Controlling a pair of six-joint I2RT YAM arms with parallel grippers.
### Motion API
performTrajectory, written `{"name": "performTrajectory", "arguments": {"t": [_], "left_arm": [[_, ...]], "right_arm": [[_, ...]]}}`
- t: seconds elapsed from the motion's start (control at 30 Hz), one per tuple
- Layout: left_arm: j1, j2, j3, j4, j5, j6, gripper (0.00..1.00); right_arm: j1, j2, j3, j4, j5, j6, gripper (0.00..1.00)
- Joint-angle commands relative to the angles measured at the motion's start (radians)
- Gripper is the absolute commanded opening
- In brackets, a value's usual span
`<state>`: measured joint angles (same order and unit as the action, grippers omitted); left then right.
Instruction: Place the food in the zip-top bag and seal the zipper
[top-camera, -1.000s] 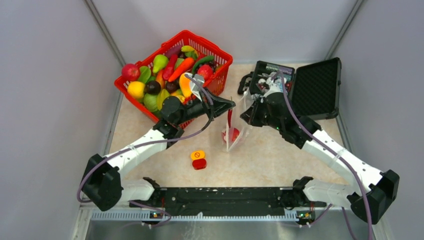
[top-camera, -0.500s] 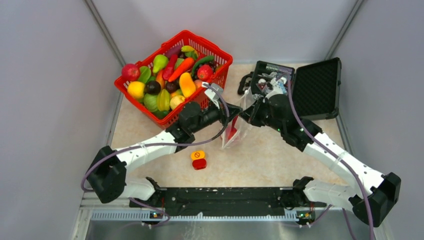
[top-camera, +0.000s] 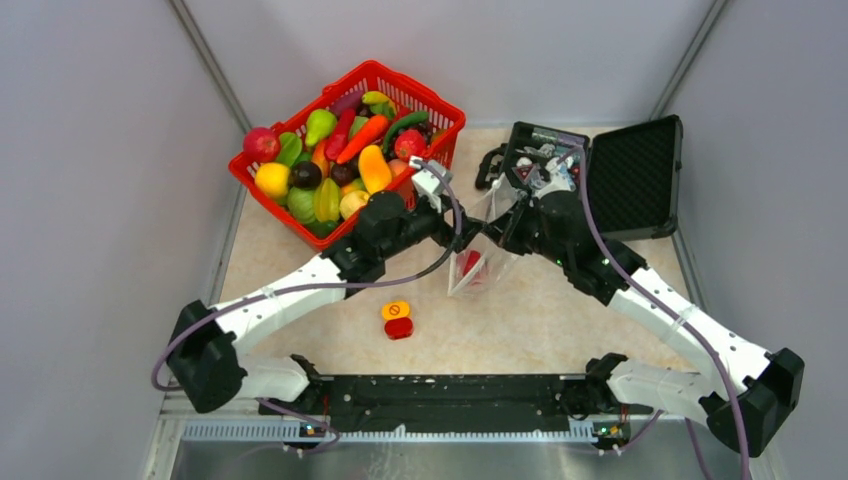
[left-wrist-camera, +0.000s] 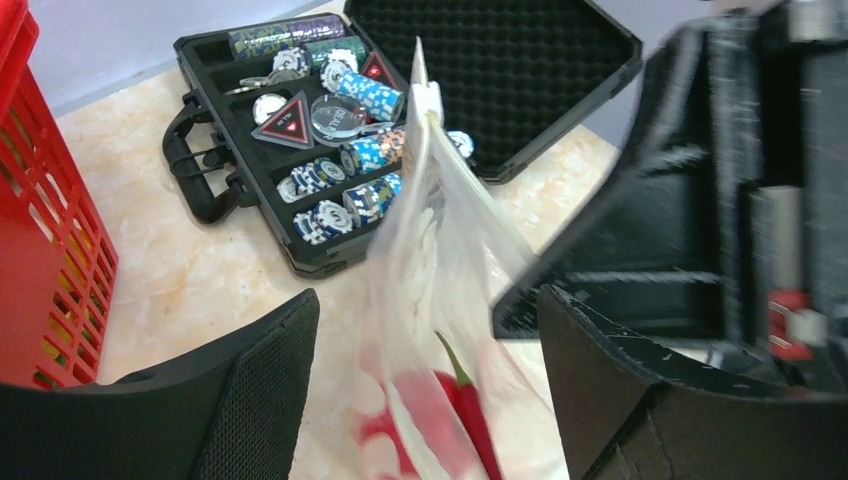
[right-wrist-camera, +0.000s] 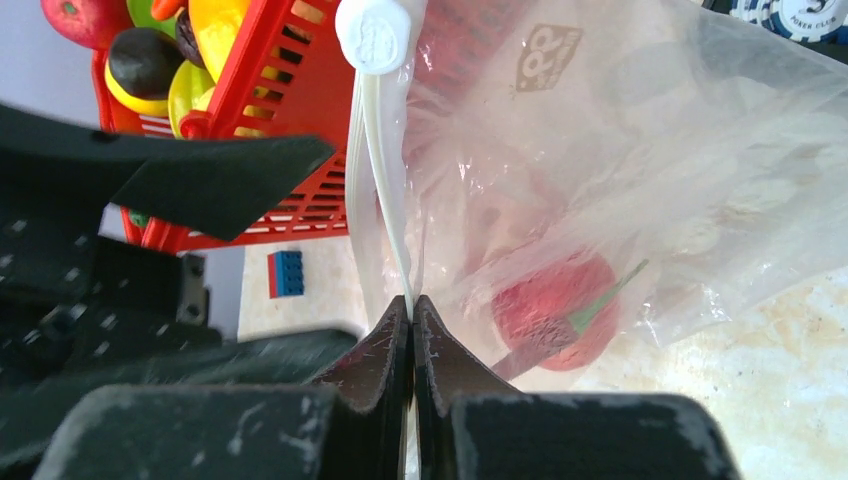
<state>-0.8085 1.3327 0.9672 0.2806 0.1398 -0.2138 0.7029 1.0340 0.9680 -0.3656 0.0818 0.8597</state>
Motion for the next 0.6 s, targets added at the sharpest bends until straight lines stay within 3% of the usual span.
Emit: {"name": "performTrajectory", "arguments": {"t": [0.0,0.17,0.3,0.57], "left_arm": [[-0.02,-0.129,0.017,-0.103,0.011,0.061,0.82],[-0.02,-0.121,0.045,-0.349,-0.043,0.047,0.83],[-0.019,-0.09,0.023,-0.403,0.012,-0.031,0.85],[-0.018,-0.057,-0.001,-0.484,0.036,-0.138,0.69]], "right_arm": [[-0.018,-0.019,-0.008,0.07,0.029,0.01,0.0],[-0.022,-0.018,-0.02,0.081,0.024,0.014,0.0],[-0.023,-0.012,-0.016,0.08,0.026,0.009,0.0],[-0.023,-0.012,-0.014,0.073,0.017,0.001,0.0]]}}
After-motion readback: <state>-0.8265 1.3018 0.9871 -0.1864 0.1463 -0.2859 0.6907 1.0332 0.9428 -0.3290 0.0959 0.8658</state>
